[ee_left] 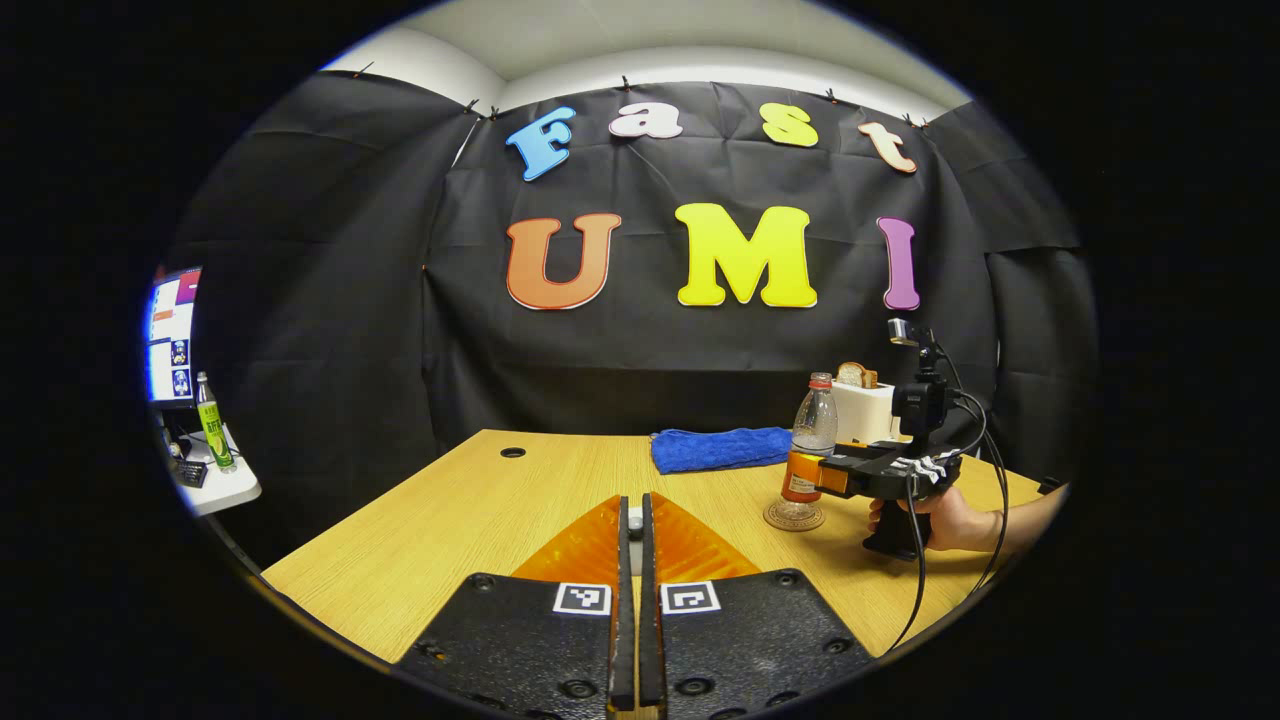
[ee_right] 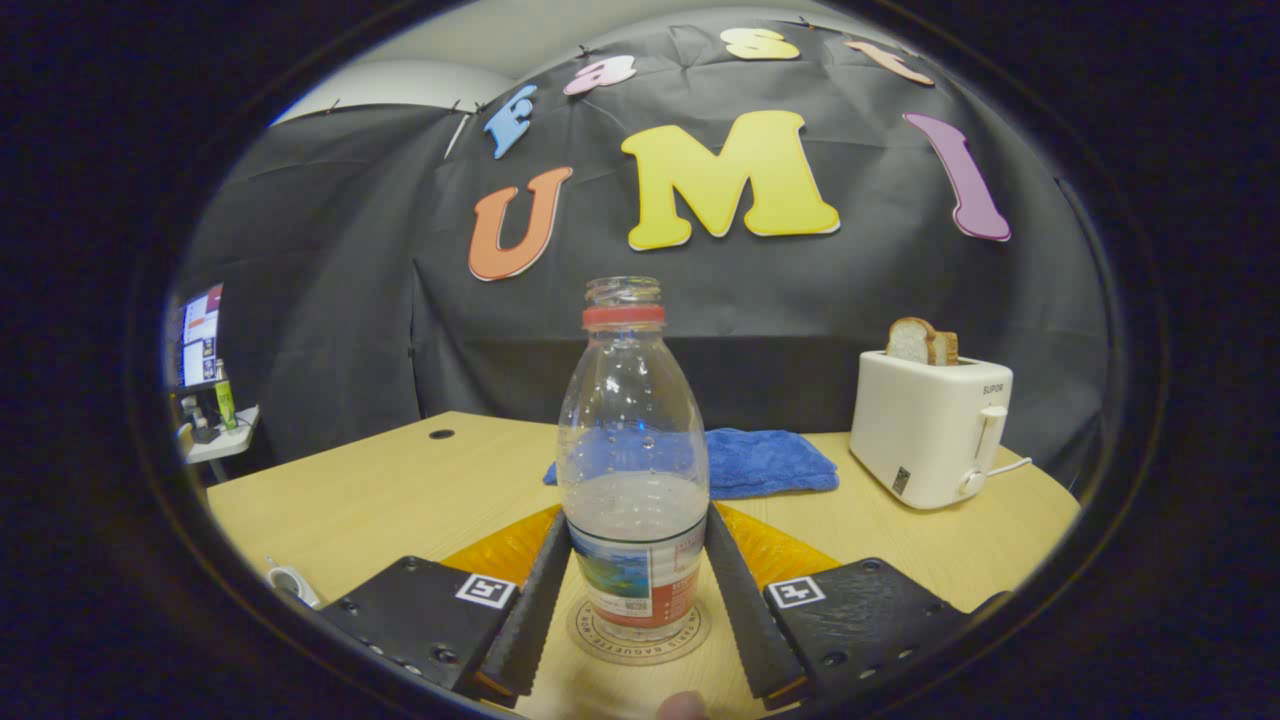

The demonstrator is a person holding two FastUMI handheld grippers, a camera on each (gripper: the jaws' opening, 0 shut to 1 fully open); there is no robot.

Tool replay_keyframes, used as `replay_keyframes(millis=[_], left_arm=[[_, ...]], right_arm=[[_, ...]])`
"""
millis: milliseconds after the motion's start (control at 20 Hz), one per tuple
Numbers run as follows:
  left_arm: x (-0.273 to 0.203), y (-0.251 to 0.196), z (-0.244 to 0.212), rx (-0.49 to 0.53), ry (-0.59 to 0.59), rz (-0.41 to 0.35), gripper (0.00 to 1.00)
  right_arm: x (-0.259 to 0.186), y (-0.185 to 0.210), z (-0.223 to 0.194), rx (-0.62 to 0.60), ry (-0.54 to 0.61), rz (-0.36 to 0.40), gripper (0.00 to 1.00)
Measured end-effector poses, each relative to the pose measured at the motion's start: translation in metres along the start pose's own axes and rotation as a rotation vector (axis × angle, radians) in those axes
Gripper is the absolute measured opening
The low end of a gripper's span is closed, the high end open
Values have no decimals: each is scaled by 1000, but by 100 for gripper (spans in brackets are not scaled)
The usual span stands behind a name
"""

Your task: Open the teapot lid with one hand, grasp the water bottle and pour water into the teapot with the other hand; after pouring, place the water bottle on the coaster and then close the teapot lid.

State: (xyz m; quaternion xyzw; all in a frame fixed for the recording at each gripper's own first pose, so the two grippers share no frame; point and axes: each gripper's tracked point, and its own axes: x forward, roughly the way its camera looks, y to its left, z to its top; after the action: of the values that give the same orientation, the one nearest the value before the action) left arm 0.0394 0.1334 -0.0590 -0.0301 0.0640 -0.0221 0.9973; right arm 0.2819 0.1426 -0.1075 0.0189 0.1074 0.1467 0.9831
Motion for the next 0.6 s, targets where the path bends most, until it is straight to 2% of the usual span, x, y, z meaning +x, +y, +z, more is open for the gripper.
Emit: replay_keyframes(millis=[100, 150, 250, 400, 450, 600], left_arm=[[-2, -1, 1, 1, -1, -2, 4], [-1, -2, 1, 2, -2, -3, 4], [0, -1, 1, 3, 0, -2, 4], [1, 1, -1, 4, 4, 8, 4], [2, -1, 1, 2, -1, 5, 4], [4, -9, 2, -4, -13, 1, 4]], right_arm=[[-1, -1, -1, 5, 3, -3, 78], [-1, 0, -1, 10, 3, -2, 88], [-5, 1, 0, 21, 5, 10, 96], [-17, 2, -1, 24, 17, 19, 94], [-27, 3, -3, 23, 20, 21, 96], [-60, 3, -2, 15, 2, 24, 96]])
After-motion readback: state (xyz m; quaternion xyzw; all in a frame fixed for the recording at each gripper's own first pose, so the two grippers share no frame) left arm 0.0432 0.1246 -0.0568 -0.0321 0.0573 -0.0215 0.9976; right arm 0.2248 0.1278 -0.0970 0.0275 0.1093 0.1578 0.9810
